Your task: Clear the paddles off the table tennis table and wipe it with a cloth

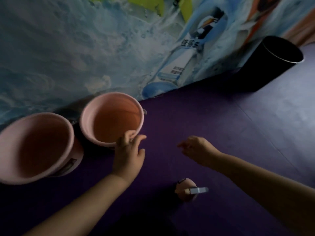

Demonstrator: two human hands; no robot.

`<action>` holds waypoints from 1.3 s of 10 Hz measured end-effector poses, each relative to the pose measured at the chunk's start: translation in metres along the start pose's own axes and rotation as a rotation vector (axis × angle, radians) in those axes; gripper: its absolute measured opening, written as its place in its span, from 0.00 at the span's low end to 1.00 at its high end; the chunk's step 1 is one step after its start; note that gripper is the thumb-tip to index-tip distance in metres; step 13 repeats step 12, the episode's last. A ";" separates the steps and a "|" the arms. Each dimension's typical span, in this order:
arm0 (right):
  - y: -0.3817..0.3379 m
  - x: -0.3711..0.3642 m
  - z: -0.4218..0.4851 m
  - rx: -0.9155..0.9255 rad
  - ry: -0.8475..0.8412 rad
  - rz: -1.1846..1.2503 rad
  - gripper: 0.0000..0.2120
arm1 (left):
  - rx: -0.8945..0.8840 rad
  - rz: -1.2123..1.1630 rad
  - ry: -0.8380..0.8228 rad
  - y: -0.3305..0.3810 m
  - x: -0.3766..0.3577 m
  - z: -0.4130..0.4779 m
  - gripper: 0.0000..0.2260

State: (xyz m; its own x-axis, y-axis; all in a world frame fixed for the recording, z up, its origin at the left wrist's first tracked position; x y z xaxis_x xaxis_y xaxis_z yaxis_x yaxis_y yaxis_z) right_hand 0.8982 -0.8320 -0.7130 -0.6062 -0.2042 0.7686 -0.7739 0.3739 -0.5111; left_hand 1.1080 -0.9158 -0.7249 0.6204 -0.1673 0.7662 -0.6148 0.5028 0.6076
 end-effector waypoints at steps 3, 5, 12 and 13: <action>0.040 -0.057 -0.088 0.213 -0.363 -0.412 0.19 | -0.166 0.036 -0.301 0.066 -0.058 -0.009 0.17; 0.041 -0.049 -0.054 0.158 -0.110 -0.414 0.12 | -0.144 0.036 -0.315 0.065 -0.060 -0.004 0.17; -0.031 0.002 0.127 -0.225 0.180 0.292 0.13 | 0.217 -0.042 -0.122 0.036 -0.016 0.058 0.14; -0.031 0.002 0.127 -0.225 0.180 0.292 0.13 | 0.217 -0.042 -0.122 0.036 -0.016 0.058 0.14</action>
Point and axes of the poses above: each hand's wrist, its own z-axis towards the middle knuckle, its own x-axis out of the back of the hand, y = z × x, the point moved 6 cm from there along z, towards the middle knuckle, and after that the axes turned 1 degree about y, right-handed, at the moved point
